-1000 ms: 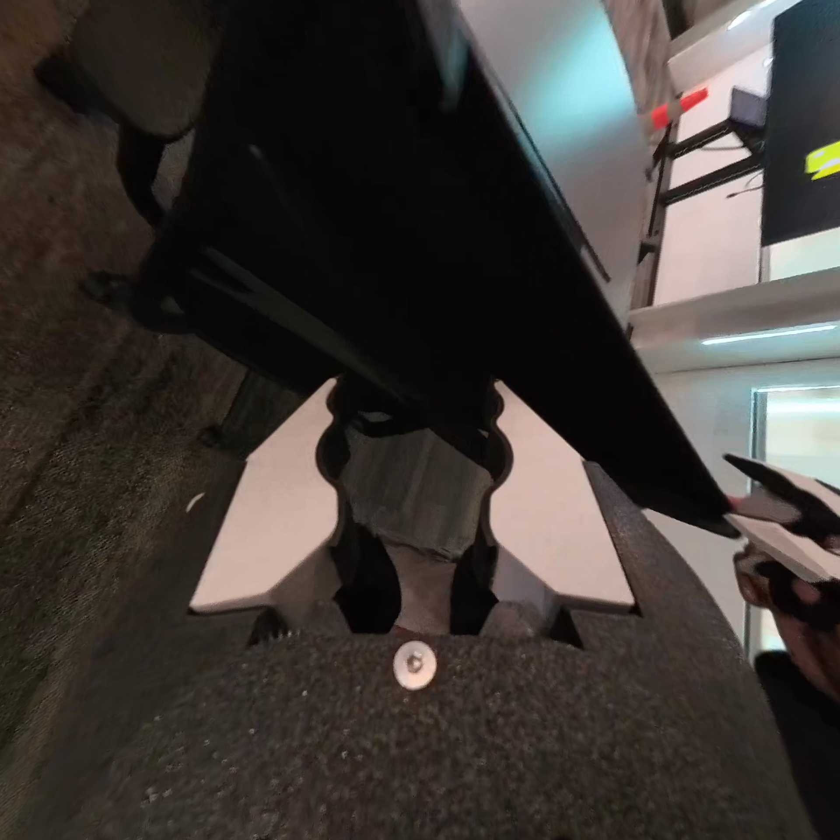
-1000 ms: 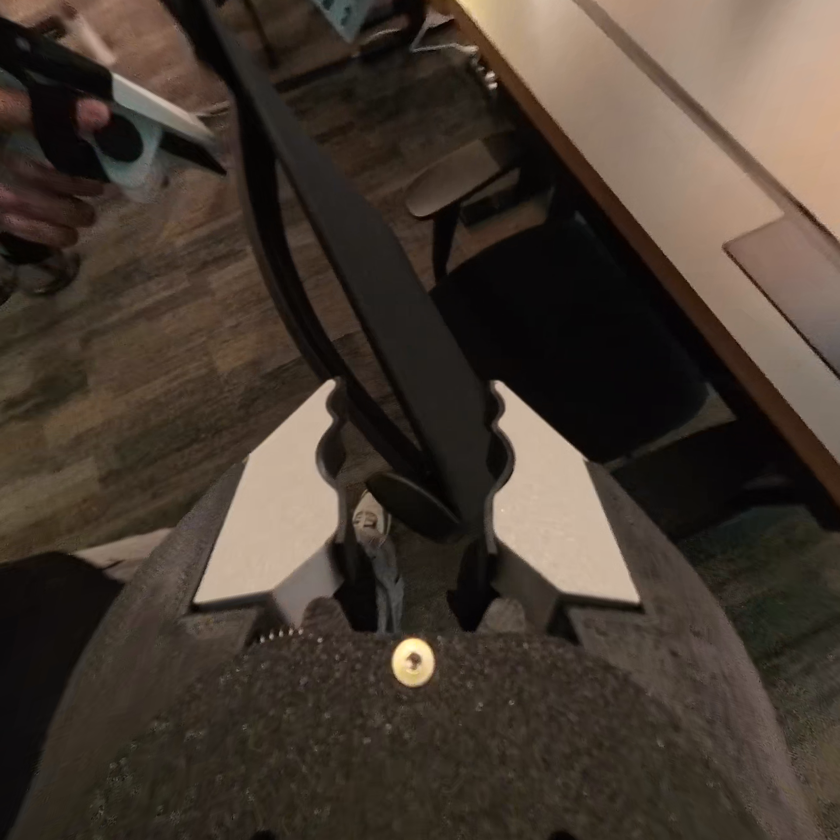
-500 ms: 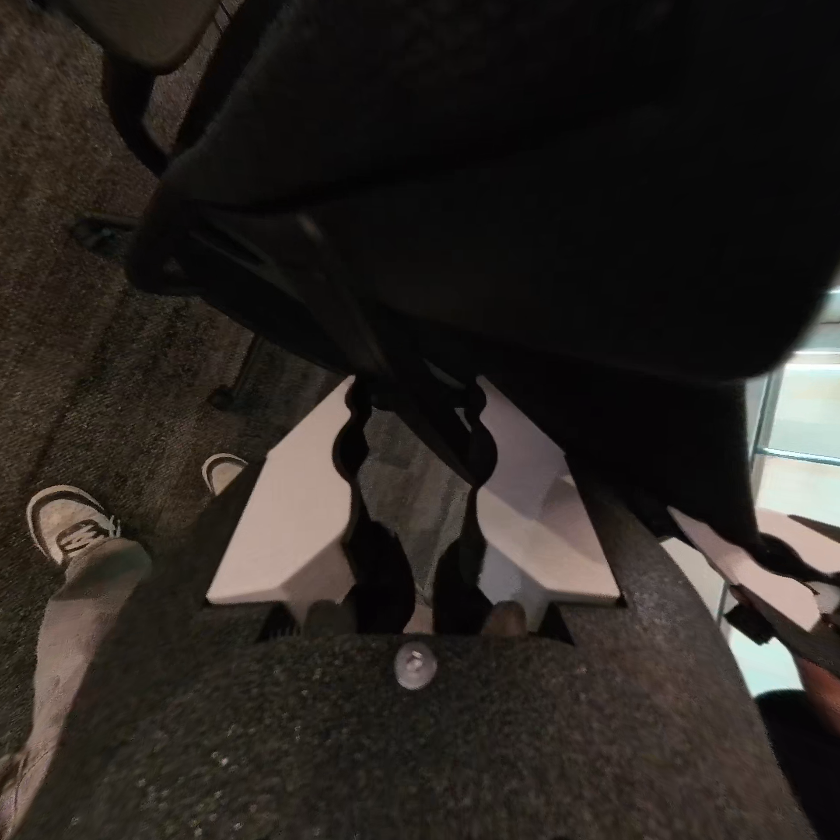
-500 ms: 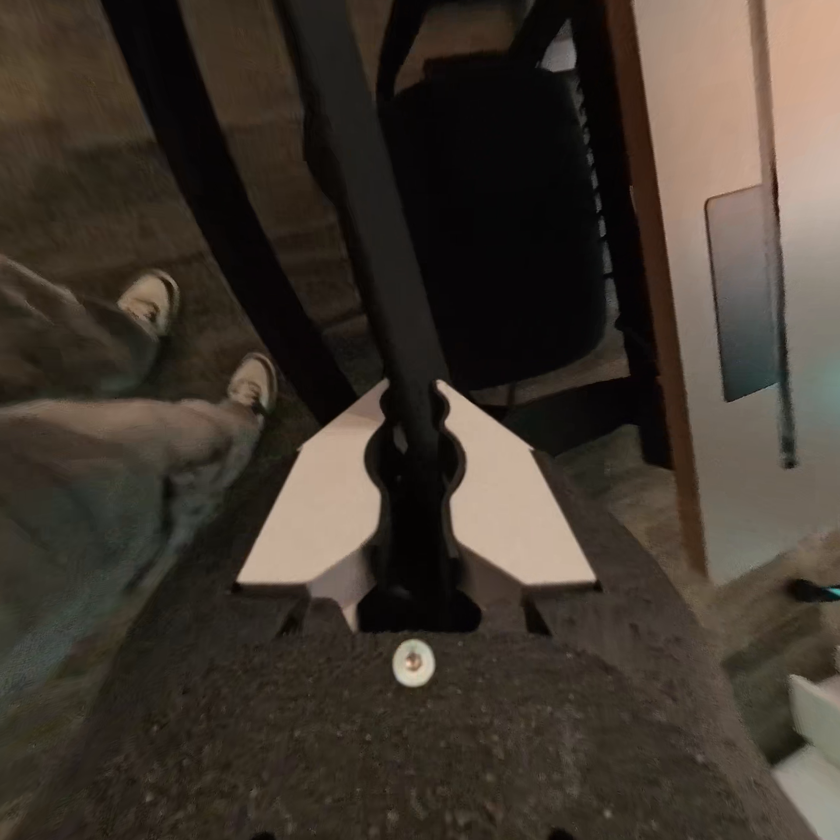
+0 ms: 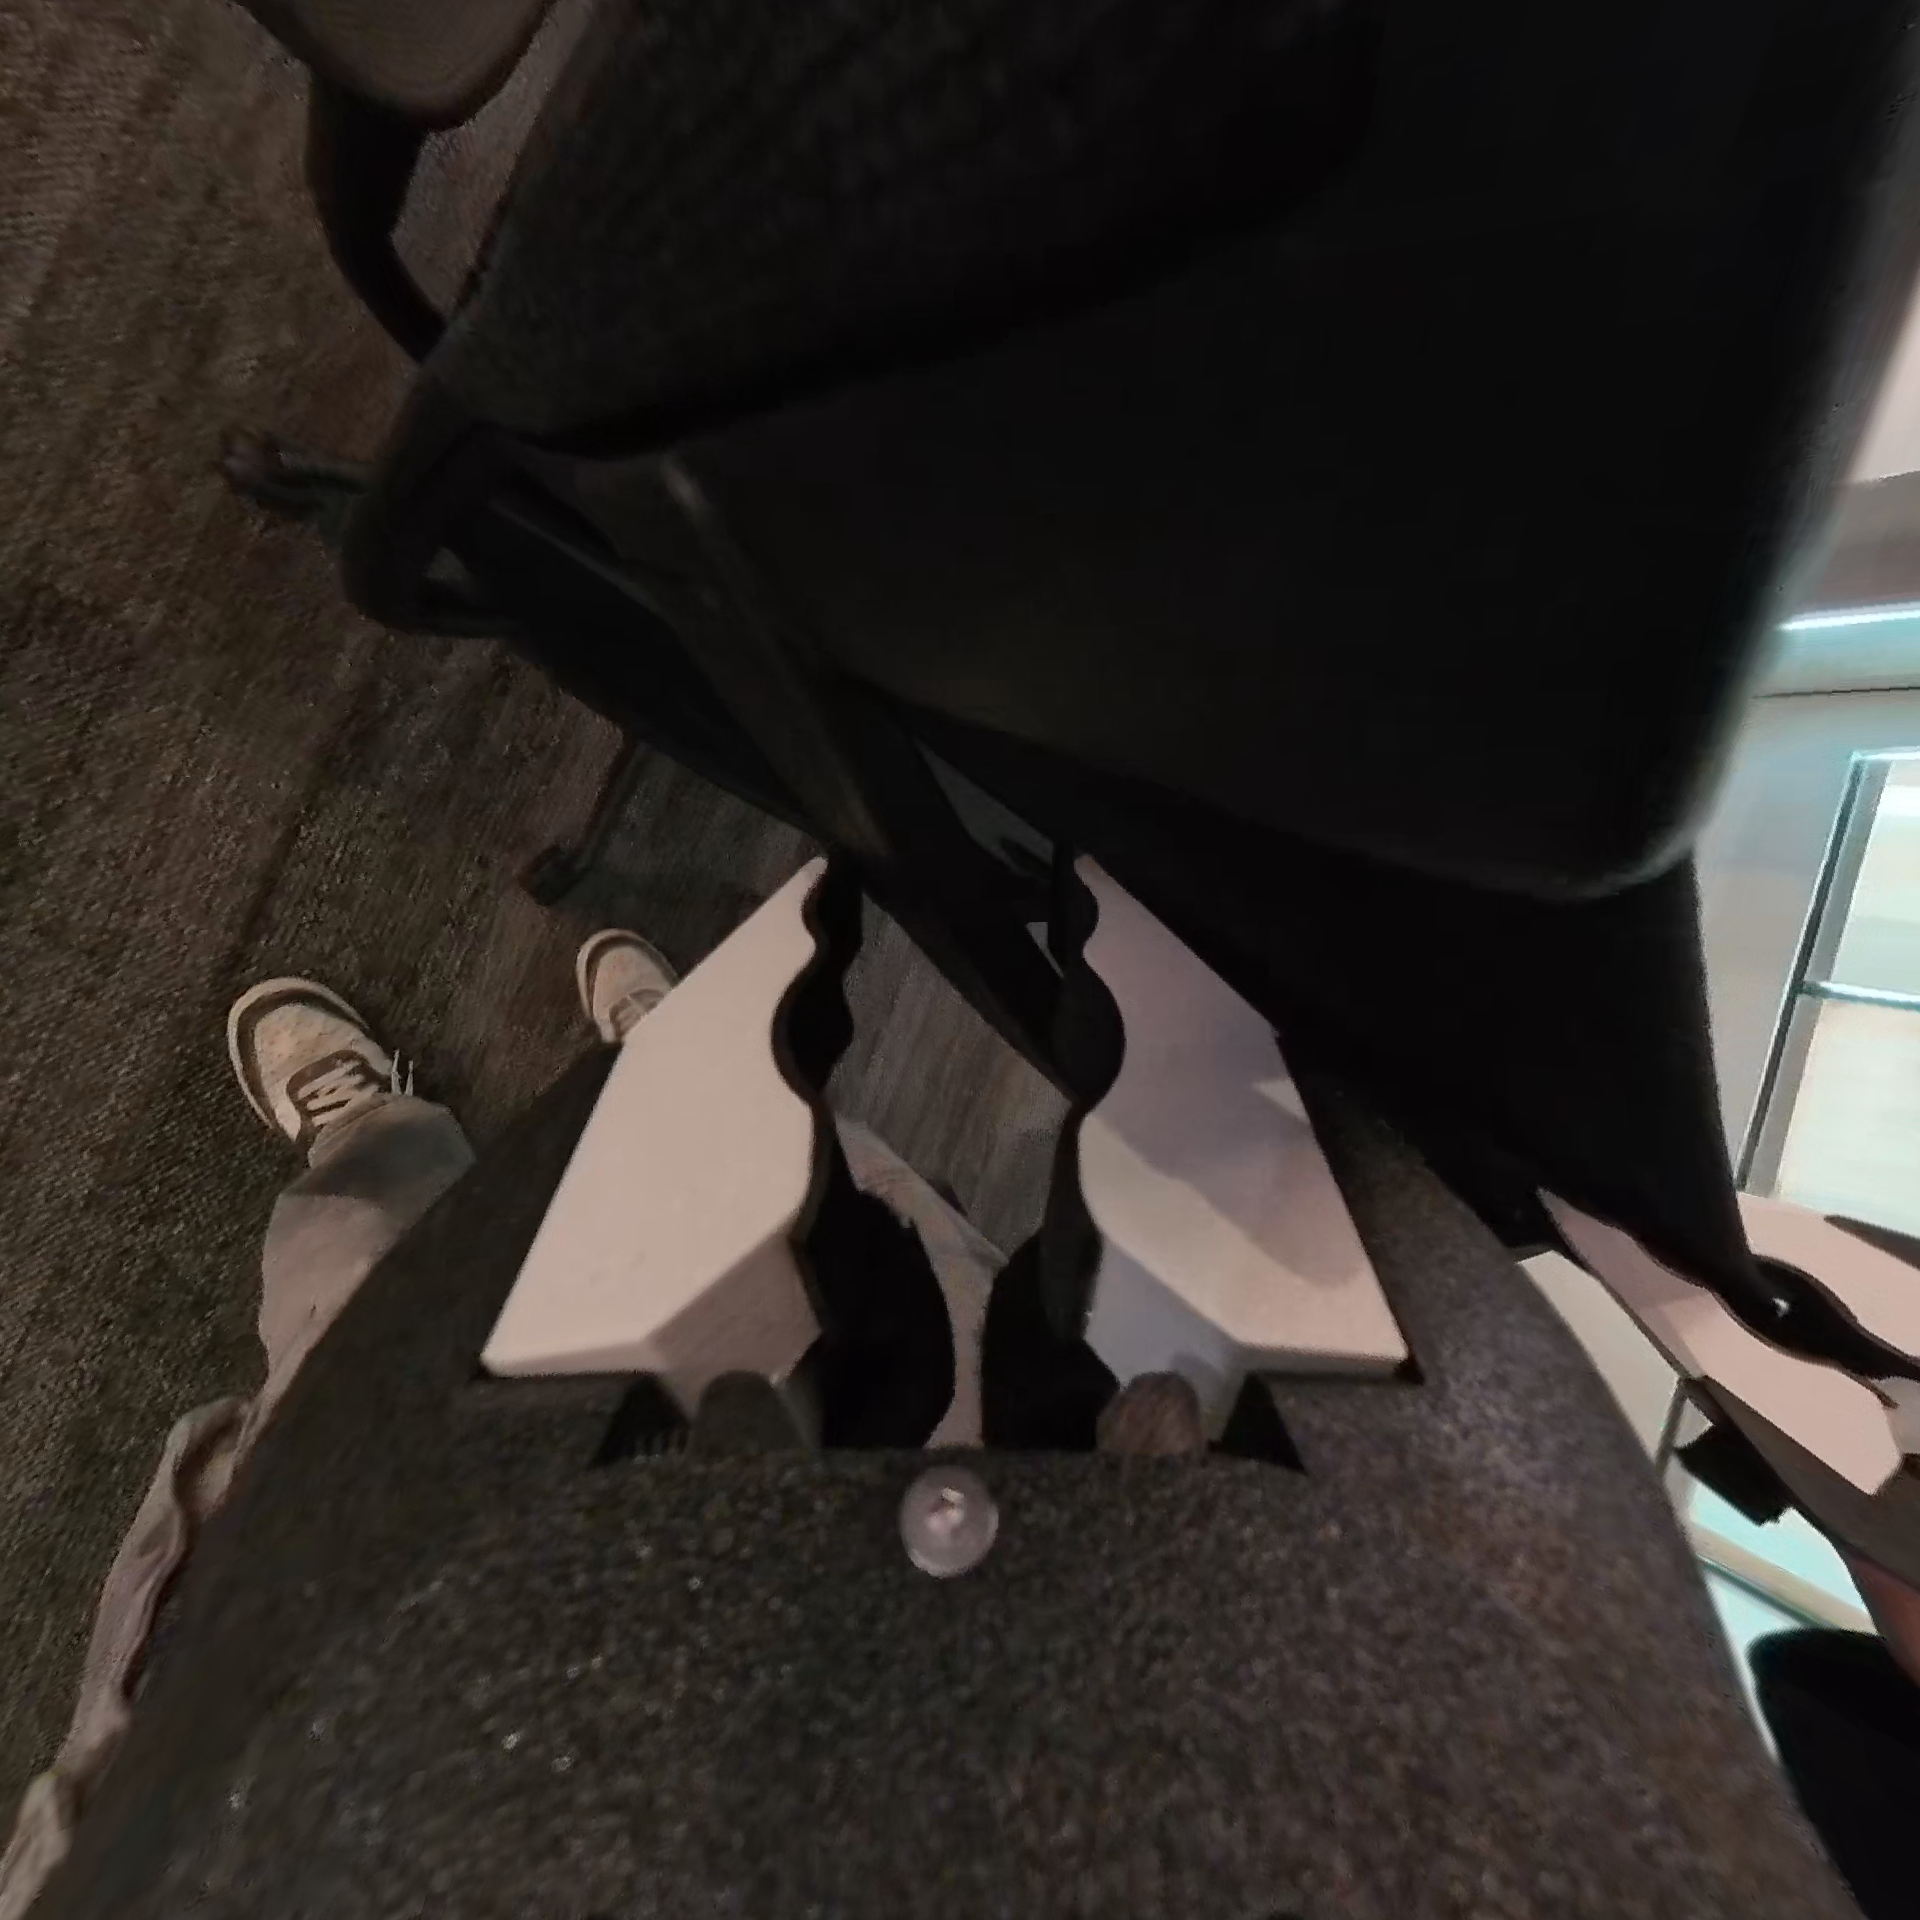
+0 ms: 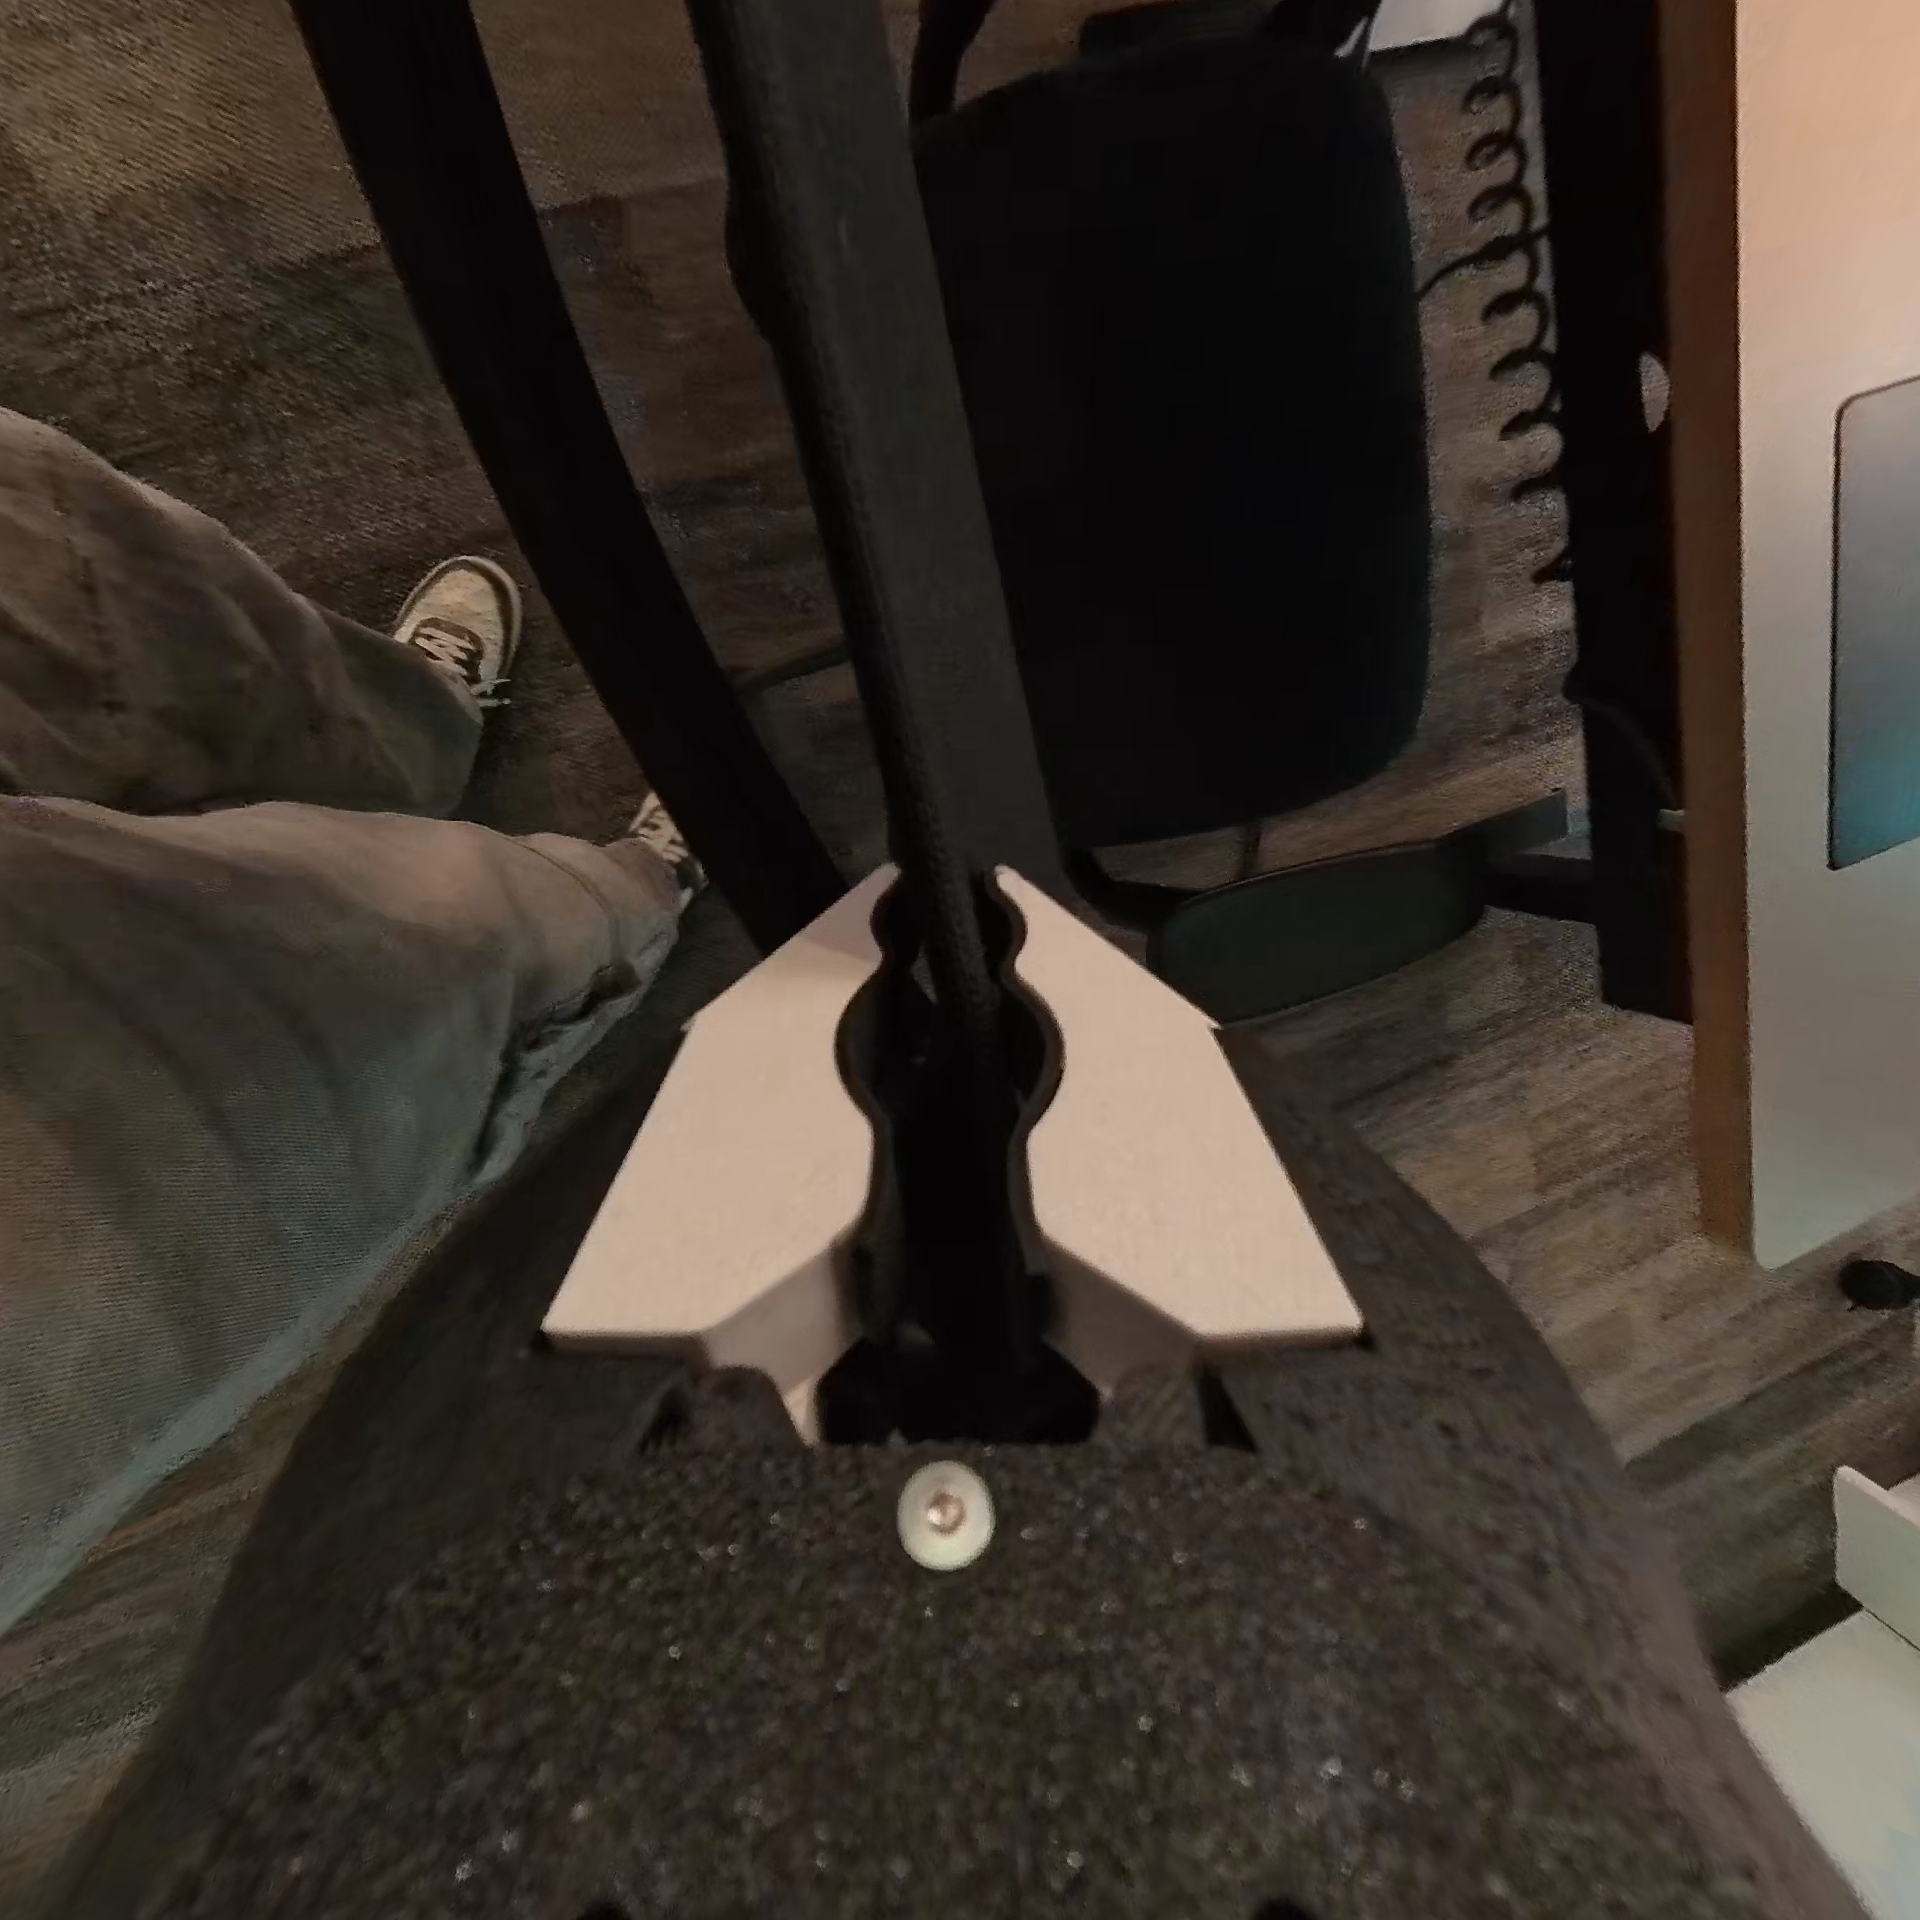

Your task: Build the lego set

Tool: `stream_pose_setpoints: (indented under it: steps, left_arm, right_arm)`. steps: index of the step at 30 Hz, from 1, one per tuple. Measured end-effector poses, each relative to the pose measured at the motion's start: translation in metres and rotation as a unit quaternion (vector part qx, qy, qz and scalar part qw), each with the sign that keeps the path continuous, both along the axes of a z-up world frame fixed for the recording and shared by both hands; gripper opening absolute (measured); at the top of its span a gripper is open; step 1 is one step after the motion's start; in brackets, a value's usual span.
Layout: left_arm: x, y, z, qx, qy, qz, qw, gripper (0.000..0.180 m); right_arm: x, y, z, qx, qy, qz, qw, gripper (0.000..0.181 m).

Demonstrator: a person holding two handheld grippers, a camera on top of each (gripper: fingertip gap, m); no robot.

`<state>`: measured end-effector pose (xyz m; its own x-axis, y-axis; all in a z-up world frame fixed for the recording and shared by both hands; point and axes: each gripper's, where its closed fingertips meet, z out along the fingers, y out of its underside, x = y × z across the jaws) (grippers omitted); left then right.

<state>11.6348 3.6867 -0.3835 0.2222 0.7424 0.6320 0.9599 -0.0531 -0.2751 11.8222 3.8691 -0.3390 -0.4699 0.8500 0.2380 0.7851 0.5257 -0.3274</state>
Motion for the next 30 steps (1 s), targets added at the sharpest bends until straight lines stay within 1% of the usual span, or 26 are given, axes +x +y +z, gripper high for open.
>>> stream_pose_setpoints:
  steps: [1,3,5,6,7,8,9,10,11,12,13,14,15,16,17,18,19,20,21,22,24,27,30]
  left_arm:
    - [0.005,-0.008,0.001,0.000,-0.003,-0.001,1.000,0.035]
    - [0.014,-0.023,0.002,-0.004,-0.003,-0.011,1.000,0.035]
    - [0.022,-0.037,0.003,0.010,-0.011,-0.020,1.000,0.055]
    - [0.026,-0.044,0.006,0.022,-0.010,-0.040,0.999,0.064]
    - [0.029,-0.053,0.007,0.016,0.003,-0.062,0.998,0.074]
    - [0.028,-0.065,0.008,-0.003,0.033,-0.081,0.996,0.083]
    - [0.024,-0.078,0.012,-0.025,0.077,-0.101,0.992,0.100]
    - [0.019,-0.090,0.018,-0.050,0.128,-0.128,0.982,0.102]
    - [0.014,-0.100,0.025,-0.070,0.183,-0.155,0.968,0.101]
    - [0.010,-0.103,0.037,-0.074,0.236,-0.182,0.952,0.101]
    - [0.007,-0.101,0.050,-0.070,0.284,-0.207,0.934,0.097]
    - [0.002,-0.098,0.062,-0.072,0.325,-0.226,0.915,0.098]
    - [-0.002,-0.092,0.072,-0.073,0.357,-0.246,0.898,0.099]
    - [-0.006,-0.085,0.078,-0.077,0.380,-0.266,0.883,0.101]
    - [-0.010,-0.078,0.079,-0.087,0.389,-0.283,0.872,0.101]
    - [-0.014,-0.071,0.076,-0.095,0.386,-0.301,0.867,0.098]
    - [-0.016,-0.065,0.072,-0.100,0.379,-0.316,0.864,0.099]
    - [-0.019,-0.062,0.068,-0.104,0.375,-0.328,0.861,0.092]
    - [-0.022,-0.061,0.065,-0.106,0.372,-0.337,0.858,0.078]
    - [-0.023,-0.060,0.065,-0.096,0.371,-0.341,0.858,0.070]
    - [-0.023,-0.062,0.066,-0.071,0.357,-0.342,0.866,0.059]
    - [-0.012,-0.063,0.065,-0.064,0.354,-0.344,0.867,0.058]
    - [-0.001,-0.068,0.064,-0.064,0.348,-0.332,0.875,0.057]
  right_arm:
    - [0.004,-0.009,0.001,-0.001,0.003,-0.002,1.000,0.012]
    - [0.010,-0.026,0.002,-0.013,0.011,-0.020,1.000,0.015]
    - [0.016,-0.039,0.008,-0.047,0.025,-0.056,0.997,0.028]
    - [0.017,-0.042,0.014,-0.070,0.041,-0.082,0.993,0.035]
    - [0.019,-0.043,0.023,-0.096,0.060,-0.113,0.987,0.041]
    - [0.024,-0.043,0.033,-0.125,0.078,-0.148,0.978,0.048]
    - [0.032,-0.041,0.041,-0.156,0.095,-0.188,0.965,0.054]
    - [0.042,-0.040,0.046,-0.186,0.111,-0.225,0.950,0.061]
    - [0.055,-0.041,0.046,-0.208,0.119,-0.248,0.939,0.067]
    - [0.065,-0.043,0.045,-0.214,0.132,-0.257,0.933,0.069]
    - [0.070,-0.044,0.048,-0.212,0.166,-0.257,0.928,0.082]
    - [0.073,-0.041,0.050,-0.190,0.195,-0.263,0.926,0.085]
    - [0.077,-0.035,0.050,-0.156,0.207,-0.266,0.928,0.075]
    - [0.078,-0.025,0.049,-0.117,0.214,-0.275,0.930,0.071]
    - [0.077,-0.019,0.047,-0.096,0.219,-0.284,0.928,0.067]
    - [0.077,-0.017,0.041,-0.094,0.209,-0.289,0.929,0.064]
    - [0.076,-0.018,0.032,-0.099,0.192,-0.293,0.931,0.065]
    - [0.075,-0.019,0.024,-0.106,0.184,-0.295,0.931,0.063]
    - [0.074,-0.017,0.019,-0.110,0.185,-0.299,0.930,0.058]
    - [0.070,-0.018,0.015,-0.126,0.189,-0.295,0.928,0.058]
    - [0.068,-0.018,0.016,-0.134,0.197,-0.288,0.928,0.058]
    - [0.078,-0.019,0.011,-0.126,0.184,-0.274,0.935,0.057]
    - [0.086,-0.018,0.009,-0.121,0.163,-0.278,0.939,0.057]
